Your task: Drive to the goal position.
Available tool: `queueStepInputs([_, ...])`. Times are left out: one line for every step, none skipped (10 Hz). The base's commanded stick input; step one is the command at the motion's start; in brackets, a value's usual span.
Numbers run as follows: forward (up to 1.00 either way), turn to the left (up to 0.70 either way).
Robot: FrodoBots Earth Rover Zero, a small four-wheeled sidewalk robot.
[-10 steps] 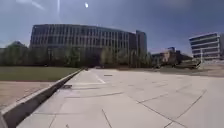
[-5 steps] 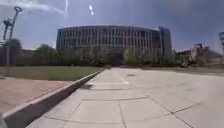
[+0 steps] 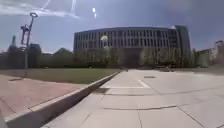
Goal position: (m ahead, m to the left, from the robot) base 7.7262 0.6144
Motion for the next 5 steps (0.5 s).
queueStepInputs([0.70, -0.01])
queueStepInputs([0.70, -0.01])
queueStepInputs([0.70, -0.01])
queueStepInputs([0.70, -0.01])
queueStepInputs([0.70, -0.01])
